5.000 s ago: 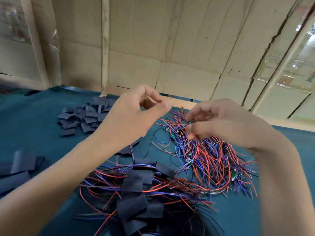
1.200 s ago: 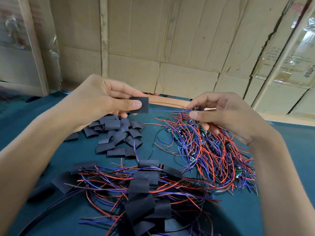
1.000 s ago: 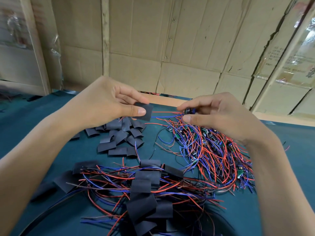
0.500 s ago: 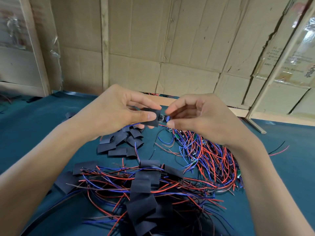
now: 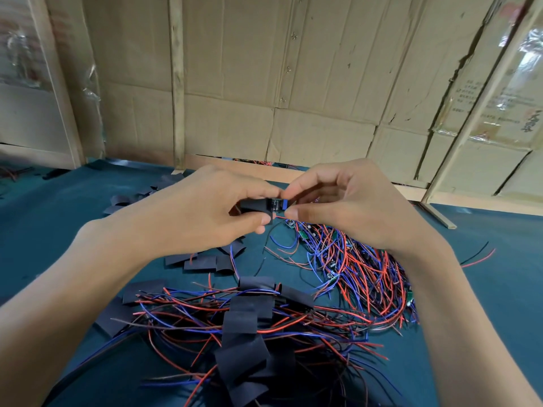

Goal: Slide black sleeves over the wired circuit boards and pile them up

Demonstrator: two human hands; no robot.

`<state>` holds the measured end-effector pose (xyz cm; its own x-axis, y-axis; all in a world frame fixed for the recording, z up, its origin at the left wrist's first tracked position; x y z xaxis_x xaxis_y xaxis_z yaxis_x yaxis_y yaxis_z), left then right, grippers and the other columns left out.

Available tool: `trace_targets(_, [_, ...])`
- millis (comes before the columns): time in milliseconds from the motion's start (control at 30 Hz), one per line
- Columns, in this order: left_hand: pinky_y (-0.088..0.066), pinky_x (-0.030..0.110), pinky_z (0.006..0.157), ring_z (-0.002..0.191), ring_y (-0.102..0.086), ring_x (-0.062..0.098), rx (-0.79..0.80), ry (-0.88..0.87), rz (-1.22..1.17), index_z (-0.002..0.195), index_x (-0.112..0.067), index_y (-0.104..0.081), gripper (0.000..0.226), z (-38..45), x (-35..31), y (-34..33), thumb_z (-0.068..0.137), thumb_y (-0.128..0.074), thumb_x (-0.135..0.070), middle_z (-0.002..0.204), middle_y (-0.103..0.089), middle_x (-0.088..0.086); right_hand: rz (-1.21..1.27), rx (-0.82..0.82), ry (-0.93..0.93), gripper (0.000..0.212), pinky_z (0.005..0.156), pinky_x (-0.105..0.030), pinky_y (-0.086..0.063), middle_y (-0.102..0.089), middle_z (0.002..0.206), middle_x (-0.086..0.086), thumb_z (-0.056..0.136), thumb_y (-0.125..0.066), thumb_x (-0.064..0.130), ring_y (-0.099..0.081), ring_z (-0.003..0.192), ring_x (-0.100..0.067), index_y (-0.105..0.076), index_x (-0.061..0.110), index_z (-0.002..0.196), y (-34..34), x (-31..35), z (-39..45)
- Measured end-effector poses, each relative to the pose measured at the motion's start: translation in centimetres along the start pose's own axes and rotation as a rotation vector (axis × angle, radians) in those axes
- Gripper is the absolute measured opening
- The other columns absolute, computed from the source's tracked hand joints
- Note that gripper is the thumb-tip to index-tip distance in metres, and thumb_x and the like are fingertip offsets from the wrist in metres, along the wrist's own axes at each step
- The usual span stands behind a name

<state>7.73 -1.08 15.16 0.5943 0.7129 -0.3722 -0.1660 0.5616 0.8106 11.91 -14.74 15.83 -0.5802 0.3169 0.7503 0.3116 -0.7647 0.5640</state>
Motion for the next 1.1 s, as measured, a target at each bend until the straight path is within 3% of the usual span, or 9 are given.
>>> trace_targets(100, [-0.04, 0.005, 0.077, 0.086, -0.052, -0.018, 0.042, -0.085, 0.078, 0.133, -0.021, -0.06, 0.044, 0.1, -0.6, -0.7, 0.091, -0.069, -0.017, 0.086, -0.054, -0.024, 0.007, -0.02, -0.006, 0.022, 0.089, -0.043, -0.056, -0.077, 0.087, -0.004, 0.078, -0.081, -0.002, -0.068, 0.078, -0.014, -0.077, 0.014, 0.092, 0.1, -0.1, 0.1])
trace_targets(233, [-0.029, -0.003, 0.081, 0.094, -0.043, -0.029, 0.01, -0.102, 0.069, 0.138, -0.021, -0.055, 0.051, 0.3, -0.5, -0.8, 0.089, -0.07, -0.02, 0.089, -0.046, -0.047, 0.013, -0.025, -0.004, 0.02, 0.09, -0.044, -0.056, -0.077, 0.091, -0.009, 0.078, -0.081, -0.003, -0.069, 0.079, -0.016, -0.076, 0.008, 0.093, 0.2, -0.1, 0.0])
trace_targets(333, [-0.032, -0.002, 0.083, 0.099, -0.052, -0.018, 0.002, -0.084, 0.081, 0.145, -0.02, -0.047, 0.058, 0.4, 0.0, -0.7, 0.092, -0.066, -0.032, 0.098, -0.045, -0.043, 0.016, -0.027, -0.003, 0.019, 0.087, -0.04, -0.057, -0.075, 0.083, -0.001, 0.077, -0.081, -0.003, -0.068, 0.076, -0.014, -0.076, 0.008, 0.092, 0.4, 0.0, -0.1])
trace_targets(433, [-0.03, 0.001, 0.084, 0.091, -0.046, -0.026, -0.002, -0.035, 0.066, 0.154, -0.026, -0.031, 0.073, 0.2, 0.6, -0.4, 0.09, -0.062, -0.042, 0.102, -0.051, -0.037, 0.03, -0.027, 0.002, 0.02, 0.086, -0.041, -0.057, -0.074, 0.08, 0.001, 0.077, -0.081, -0.003, -0.067, 0.076, -0.014, -0.076, 0.012, 0.09, 0.5, 0.2, -0.1])
trace_targets(567, [-0.034, 0.0, 0.076, 0.099, -0.049, -0.017, 0.002, -0.031, 0.044, 0.156, -0.03, -0.024, 0.077, 0.4, 0.2, -0.9, 0.091, -0.066, -0.035, 0.113, -0.058, -0.022, 0.025, -0.014, 0.035, 0.02, 0.09, -0.048, -0.053, -0.076, 0.086, -0.005, 0.076, -0.082, -0.003, -0.069, 0.08, -0.019, -0.077, 0.012, 0.089, -0.2, 0.6, -0.1])
trace_targets(633, [-0.041, 0.007, 0.072, 0.084, -0.056, -0.02, 0.05, 0.004, 0.064, 0.156, -0.037, -0.016, 0.079, 0.5, 0.5, -1.6, 0.093, -0.063, -0.036, 0.09, -0.07, -0.024, 0.006, -0.004, 0.044, 0.02, 0.088, -0.049, -0.054, -0.076, 0.089, -0.009, 0.076, -0.082, -0.003, -0.069, 0.081, -0.02, -0.078, 0.012, 0.089, -0.9, 0.6, 0.1])
trace_targets(733, [-0.046, 0.01, 0.071, 0.076, -0.054, -0.022, 0.084, 0.051, 0.105, 0.154, -0.045, -0.003, 0.081, 0.5, 1.4, -2.1, 0.095, -0.059, -0.041, 0.083, -0.072, -0.026, 0.033, 0.045, 0.034, 0.028, 0.068, -0.037, -0.057, -0.074, 0.089, -0.007, 0.08, -0.072, -0.015, -0.067, 0.079, -0.014, -0.077, 0.011, 0.092, -1.7, 0.4, 0.2])
trace_targets(833, [-0.047, 0.017, 0.066, 0.073, -0.057, -0.011, 0.062, 0.067, 0.134, 0.154, -0.045, -0.001, 0.086, 0.5, 1.7, -1.8, 0.092, -0.061, -0.044, 0.076, -0.07, -0.017, 0.052, 0.069, 0.014, 0.035, 0.071, -0.027, -0.058, -0.072, 0.088, -0.004, 0.08, -0.064, -0.023, -0.07, 0.077, -0.011, -0.075, 0.007, 0.095, -1.6, 0.0, 0.3])
trace_targets(1100, [-0.054, 0.035, 0.07, 0.065, -0.062, 0.003, 0.125, 0.09, 0.205, 0.148, -0.044, 0.006, 0.083, 0.5, 1.7, -2.8, 0.096, -0.058, -0.038, 0.076, -0.069, -0.007, -0.087, -0.028, -0.014, 0.033, 0.077, -0.039, -0.059, -0.069, 0.086, -0.005, 0.071, -0.079, -0.011, -0.073, 0.079, -0.028, -0.062, 0.013, 0.086, -1.8, -0.6, 0.8])
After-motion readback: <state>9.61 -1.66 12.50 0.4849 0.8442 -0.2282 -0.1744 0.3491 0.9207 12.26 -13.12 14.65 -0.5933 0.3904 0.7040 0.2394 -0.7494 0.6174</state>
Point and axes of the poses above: each hand's wrist, its own z-axis towards the middle knuckle, its own y-axis out of the back of the hand, x = y × z, the point moved 8 cm from there along z, towards the middle knuckle
